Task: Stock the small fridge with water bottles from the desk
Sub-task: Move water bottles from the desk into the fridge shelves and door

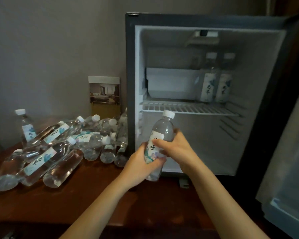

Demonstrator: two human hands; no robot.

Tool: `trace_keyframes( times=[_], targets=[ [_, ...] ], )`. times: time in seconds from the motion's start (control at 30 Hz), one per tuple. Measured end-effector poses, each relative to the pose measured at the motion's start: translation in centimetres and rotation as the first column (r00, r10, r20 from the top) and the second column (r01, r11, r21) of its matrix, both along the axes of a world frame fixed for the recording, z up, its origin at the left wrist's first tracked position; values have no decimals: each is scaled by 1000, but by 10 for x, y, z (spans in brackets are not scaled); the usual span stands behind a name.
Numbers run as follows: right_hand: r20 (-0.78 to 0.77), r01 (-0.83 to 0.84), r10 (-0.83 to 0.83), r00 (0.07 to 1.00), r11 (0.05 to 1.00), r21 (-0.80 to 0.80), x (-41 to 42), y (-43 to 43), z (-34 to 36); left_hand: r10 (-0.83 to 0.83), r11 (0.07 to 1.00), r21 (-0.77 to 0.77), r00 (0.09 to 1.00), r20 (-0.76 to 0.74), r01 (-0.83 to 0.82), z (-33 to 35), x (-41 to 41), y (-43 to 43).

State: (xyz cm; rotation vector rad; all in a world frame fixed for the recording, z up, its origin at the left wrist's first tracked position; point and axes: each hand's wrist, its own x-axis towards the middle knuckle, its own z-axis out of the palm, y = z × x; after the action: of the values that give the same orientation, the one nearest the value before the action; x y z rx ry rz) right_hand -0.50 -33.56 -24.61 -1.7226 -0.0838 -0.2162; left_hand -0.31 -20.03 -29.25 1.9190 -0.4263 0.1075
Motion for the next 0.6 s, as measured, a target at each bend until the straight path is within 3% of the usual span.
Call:
trace_keyframes(
  times=[0.1,0.17,0.27,0.4,0.6],
  targets=[
    [43,61,-65,997,994,87,-5,-28,19,-151,987,-63,989,0,151,20,0,-16],
    [104,40,-53,993,991,125,-8,-42,33,-167,983,-61,983,76,172,34,2,-27],
    [228,3,-33,973,991,133,-9,-56,52,-105,988,-91,971,214,127,55,7,-48],
    [362,75,-128,923,985,155,1,-62,73,41,987,-162,942,334,15,85,21,-73],
    [363,164,-229,903,966,200,30,-64,83,160,980,-177,892,423,-92,108,52,-97]
  ],
)
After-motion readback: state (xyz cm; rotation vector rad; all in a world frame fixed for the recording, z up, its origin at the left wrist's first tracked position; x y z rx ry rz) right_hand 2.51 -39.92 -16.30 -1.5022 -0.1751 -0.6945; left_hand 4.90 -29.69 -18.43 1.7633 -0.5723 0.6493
